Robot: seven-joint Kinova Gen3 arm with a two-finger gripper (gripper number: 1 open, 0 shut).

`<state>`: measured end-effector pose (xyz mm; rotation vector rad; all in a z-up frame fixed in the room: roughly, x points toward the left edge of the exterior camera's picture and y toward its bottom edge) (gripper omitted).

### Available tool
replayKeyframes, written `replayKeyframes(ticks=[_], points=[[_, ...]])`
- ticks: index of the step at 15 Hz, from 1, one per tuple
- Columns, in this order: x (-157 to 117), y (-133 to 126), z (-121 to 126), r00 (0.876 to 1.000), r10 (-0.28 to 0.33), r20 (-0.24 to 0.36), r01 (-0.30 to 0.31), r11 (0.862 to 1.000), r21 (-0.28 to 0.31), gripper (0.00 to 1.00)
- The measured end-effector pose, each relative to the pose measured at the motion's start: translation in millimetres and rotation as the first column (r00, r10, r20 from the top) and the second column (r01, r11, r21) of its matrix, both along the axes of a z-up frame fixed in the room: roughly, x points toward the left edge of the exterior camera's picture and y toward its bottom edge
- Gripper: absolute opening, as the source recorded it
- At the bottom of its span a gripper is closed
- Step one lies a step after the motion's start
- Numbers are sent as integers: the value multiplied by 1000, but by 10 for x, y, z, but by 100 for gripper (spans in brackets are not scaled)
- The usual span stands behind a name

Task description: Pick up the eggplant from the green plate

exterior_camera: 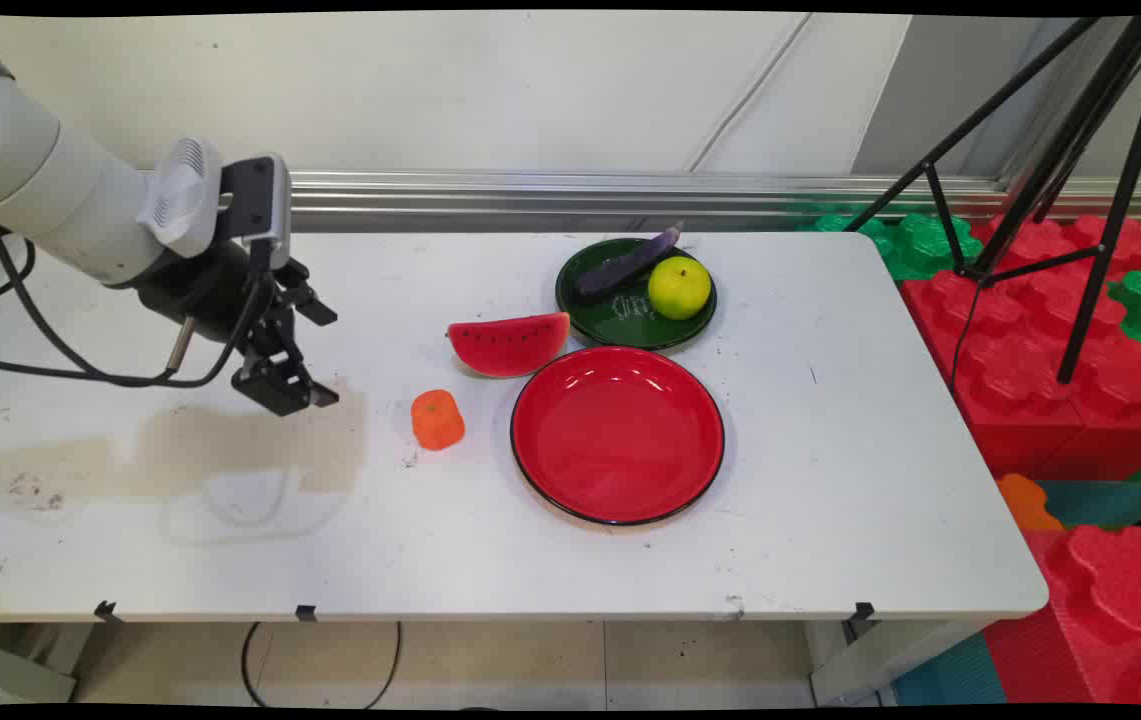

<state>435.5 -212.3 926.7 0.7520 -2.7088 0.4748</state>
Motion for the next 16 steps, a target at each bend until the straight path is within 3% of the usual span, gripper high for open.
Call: replayKeyframes(ticks=[8, 16], points=[[-209, -344, 192, 994, 73, -79, -79, 994, -78, 100], [-534, -837, 261, 981, 157, -112, -170, 978, -118, 100]])
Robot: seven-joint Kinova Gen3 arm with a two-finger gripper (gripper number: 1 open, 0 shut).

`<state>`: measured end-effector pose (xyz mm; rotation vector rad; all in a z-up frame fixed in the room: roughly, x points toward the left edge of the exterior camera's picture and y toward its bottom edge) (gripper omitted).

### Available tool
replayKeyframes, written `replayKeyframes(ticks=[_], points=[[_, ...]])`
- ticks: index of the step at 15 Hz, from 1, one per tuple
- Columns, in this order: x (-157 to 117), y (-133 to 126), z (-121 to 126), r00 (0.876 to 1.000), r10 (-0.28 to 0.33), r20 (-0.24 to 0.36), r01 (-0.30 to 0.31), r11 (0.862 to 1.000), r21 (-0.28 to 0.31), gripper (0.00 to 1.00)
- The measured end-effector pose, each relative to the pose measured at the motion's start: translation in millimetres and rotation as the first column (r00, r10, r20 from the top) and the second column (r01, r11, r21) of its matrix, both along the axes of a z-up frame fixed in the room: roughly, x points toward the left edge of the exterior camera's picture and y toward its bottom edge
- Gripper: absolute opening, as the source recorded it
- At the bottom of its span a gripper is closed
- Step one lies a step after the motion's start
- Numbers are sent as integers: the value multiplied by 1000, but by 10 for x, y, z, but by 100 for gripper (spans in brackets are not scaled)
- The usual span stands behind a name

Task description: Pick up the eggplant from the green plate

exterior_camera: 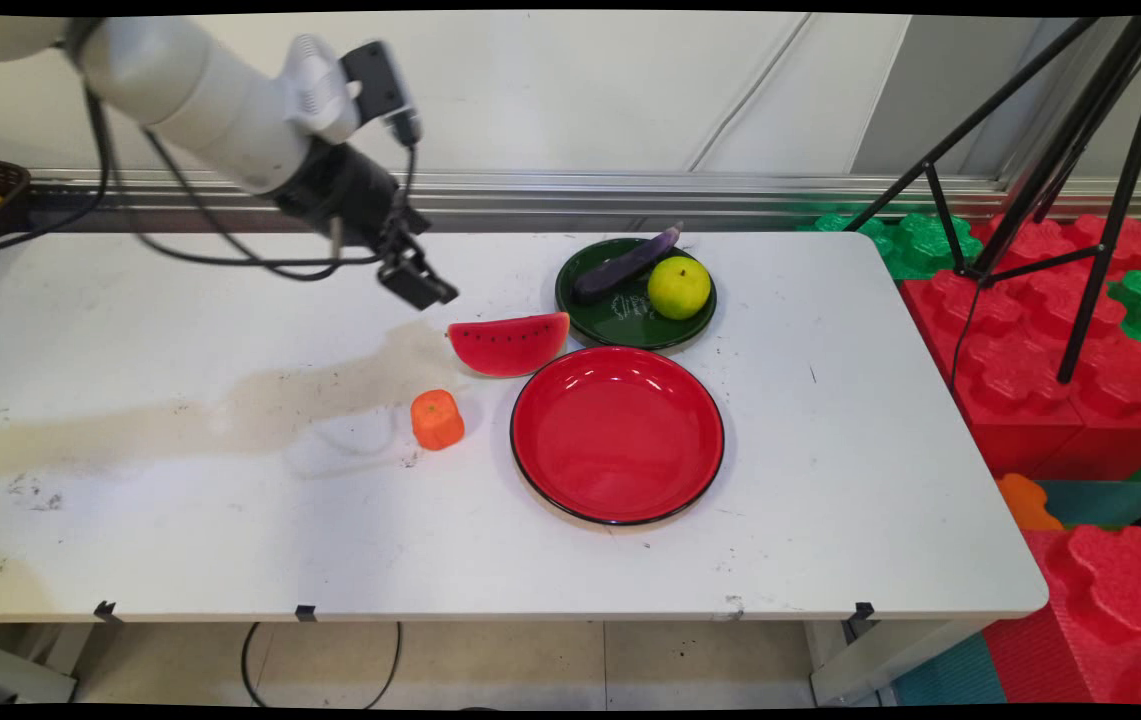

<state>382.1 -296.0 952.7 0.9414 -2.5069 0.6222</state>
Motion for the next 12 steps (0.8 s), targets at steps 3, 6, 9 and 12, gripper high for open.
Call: replayKeyframes(ticks=[3, 6, 9, 12], points=[[-158, -224, -14, 999, 35, -1, -35, 999, -8, 100], [-321, -451, -51, 998, 61, 4, -61, 998, -8, 100], [-508, -739, -122, 996, 89, 8, -89, 996, -9, 100], [-686, -1027, -234, 994, 112, 12, -112, 994, -6, 100]])
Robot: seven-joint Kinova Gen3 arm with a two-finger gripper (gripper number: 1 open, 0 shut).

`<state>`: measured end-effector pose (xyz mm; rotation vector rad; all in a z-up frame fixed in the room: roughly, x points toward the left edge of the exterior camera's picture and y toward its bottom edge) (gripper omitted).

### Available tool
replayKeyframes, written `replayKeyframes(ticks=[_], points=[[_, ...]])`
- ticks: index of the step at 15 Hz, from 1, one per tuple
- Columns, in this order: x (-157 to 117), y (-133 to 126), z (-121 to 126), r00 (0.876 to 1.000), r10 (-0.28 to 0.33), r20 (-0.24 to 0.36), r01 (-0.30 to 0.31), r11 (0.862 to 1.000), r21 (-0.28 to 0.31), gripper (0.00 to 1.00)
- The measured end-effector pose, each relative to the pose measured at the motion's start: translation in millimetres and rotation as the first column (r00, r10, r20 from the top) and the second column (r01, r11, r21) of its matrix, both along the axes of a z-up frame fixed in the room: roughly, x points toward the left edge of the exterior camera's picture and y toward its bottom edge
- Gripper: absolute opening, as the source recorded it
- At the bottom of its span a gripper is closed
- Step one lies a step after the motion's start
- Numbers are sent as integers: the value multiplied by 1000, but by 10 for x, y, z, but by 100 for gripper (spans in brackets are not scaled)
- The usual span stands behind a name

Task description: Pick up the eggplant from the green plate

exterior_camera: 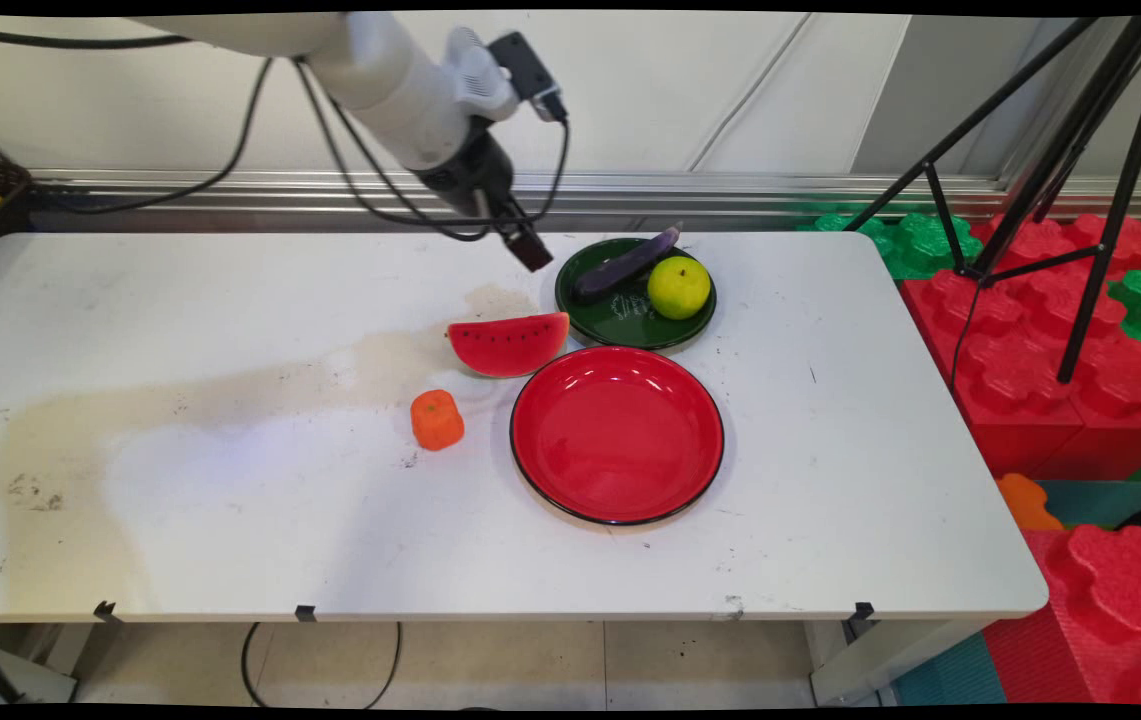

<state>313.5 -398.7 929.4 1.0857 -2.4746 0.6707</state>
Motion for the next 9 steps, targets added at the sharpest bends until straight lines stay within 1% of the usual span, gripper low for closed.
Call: replayKeyframes(ticks=[3, 6, 9], points=[[-126, -215, -118, 1000, 15, 3, -15, 1000, 6, 100], [-264, -471, -298, 999, 31, 8, -32, 999, 17, 100], [-344, -639, -440, 999, 43, 11, -44, 999, 27, 100]])
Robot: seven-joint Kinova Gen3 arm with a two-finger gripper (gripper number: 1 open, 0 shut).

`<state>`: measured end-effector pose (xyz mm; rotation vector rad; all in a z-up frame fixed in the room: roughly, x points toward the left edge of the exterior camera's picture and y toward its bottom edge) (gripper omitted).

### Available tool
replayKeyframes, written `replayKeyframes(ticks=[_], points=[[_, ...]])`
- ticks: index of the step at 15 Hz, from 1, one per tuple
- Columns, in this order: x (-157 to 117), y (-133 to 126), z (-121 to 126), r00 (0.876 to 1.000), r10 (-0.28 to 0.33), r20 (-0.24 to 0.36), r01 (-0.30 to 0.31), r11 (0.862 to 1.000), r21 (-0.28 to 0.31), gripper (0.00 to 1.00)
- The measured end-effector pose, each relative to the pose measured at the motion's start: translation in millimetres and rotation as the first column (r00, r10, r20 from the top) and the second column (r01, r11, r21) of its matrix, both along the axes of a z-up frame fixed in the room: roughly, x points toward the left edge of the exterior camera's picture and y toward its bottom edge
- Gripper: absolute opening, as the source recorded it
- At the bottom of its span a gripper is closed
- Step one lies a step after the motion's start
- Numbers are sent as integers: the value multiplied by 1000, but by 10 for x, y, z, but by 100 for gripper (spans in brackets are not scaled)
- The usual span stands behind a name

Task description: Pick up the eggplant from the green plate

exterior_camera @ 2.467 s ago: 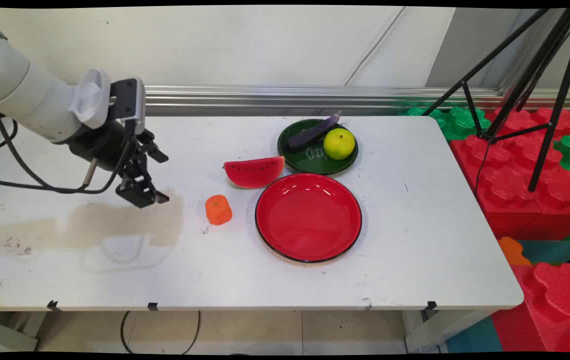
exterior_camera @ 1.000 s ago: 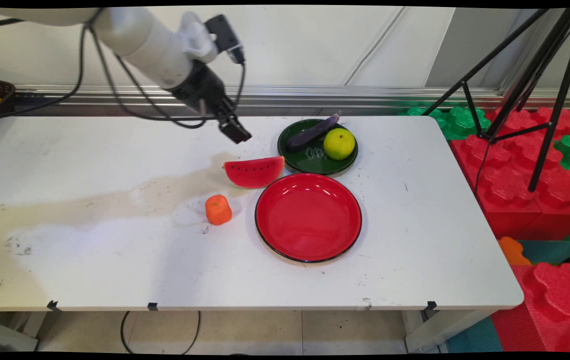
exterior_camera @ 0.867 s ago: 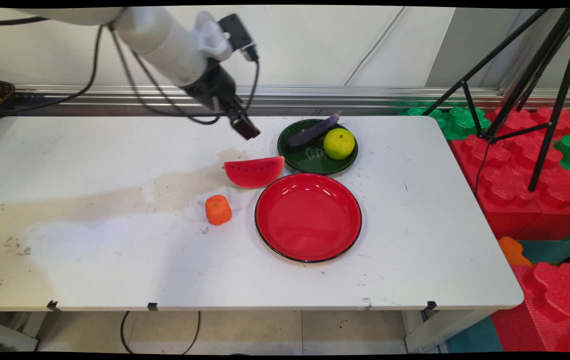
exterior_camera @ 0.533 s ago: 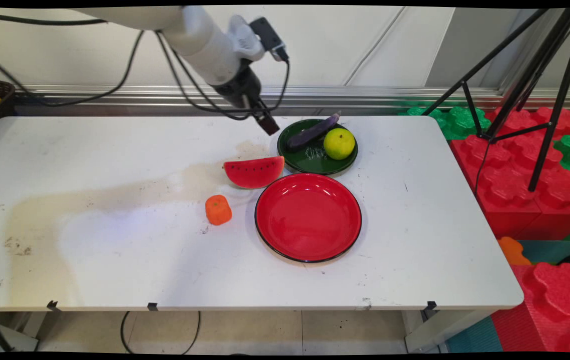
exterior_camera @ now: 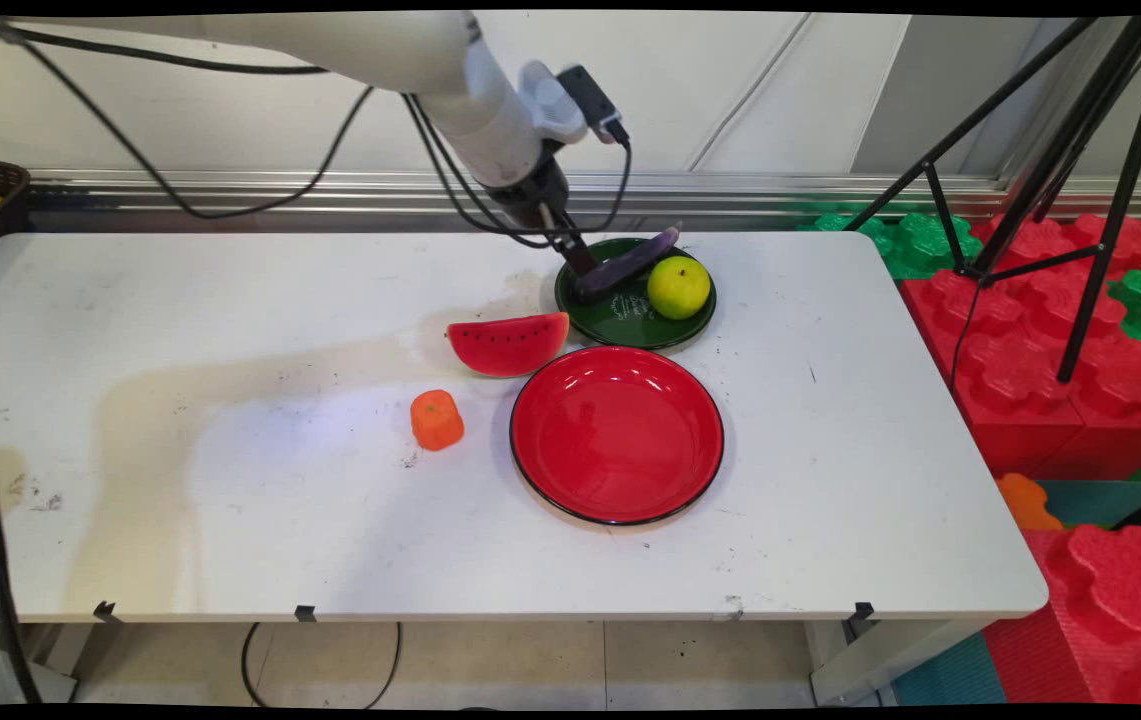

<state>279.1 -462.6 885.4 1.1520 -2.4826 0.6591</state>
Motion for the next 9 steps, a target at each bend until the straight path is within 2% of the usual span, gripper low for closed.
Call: replayKeyframes(ticks=[4, 9], points=[[-114, -278, -279, 1000, 16, 4, -16, 1000, 22, 100], [-197, -496, -528, 1000, 25, 1, -25, 999, 40, 100]])
